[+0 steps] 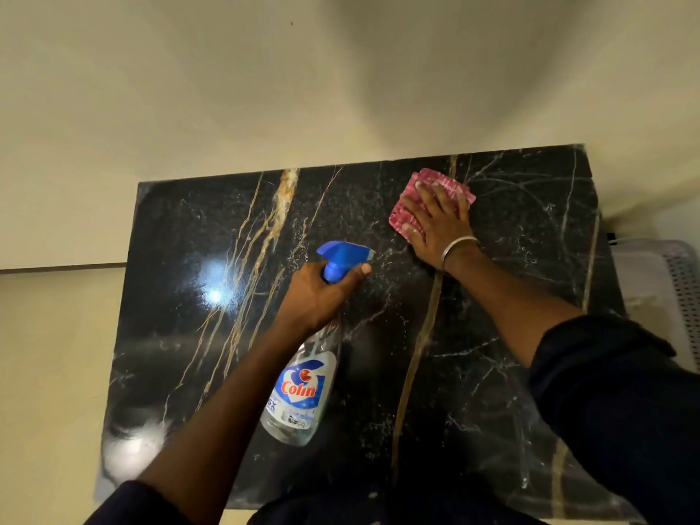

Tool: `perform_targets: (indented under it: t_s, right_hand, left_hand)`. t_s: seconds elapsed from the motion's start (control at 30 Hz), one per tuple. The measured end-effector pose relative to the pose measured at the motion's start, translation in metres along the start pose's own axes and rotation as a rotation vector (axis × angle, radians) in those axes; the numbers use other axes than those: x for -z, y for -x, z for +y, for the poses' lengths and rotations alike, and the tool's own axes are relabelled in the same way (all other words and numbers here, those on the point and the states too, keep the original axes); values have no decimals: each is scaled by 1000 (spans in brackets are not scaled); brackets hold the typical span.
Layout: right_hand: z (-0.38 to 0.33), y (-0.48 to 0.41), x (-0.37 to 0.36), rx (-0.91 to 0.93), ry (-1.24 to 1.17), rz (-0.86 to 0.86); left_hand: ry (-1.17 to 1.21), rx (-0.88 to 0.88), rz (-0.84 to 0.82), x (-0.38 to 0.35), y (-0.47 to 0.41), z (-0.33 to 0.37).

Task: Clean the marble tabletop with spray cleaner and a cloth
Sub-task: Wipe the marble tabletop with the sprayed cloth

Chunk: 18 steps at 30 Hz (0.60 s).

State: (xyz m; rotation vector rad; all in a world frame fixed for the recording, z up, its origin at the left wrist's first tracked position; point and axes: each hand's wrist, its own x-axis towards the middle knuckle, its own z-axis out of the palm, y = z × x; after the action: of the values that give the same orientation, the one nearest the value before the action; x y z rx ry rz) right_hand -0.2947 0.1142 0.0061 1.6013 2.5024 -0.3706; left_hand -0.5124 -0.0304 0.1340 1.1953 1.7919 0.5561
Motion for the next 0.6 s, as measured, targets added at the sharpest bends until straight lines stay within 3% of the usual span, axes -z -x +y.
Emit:
perform_targets:
  t_s: [0.37,0.6]
  right_hand:
    - [-61,237,-79,149,-64,109]
    - [-39,215,-66,239,-24,85]
  left_hand:
    - [-30,-23,-5,-24,48,-9]
    - [17,-16,-49,-29,68,-21]
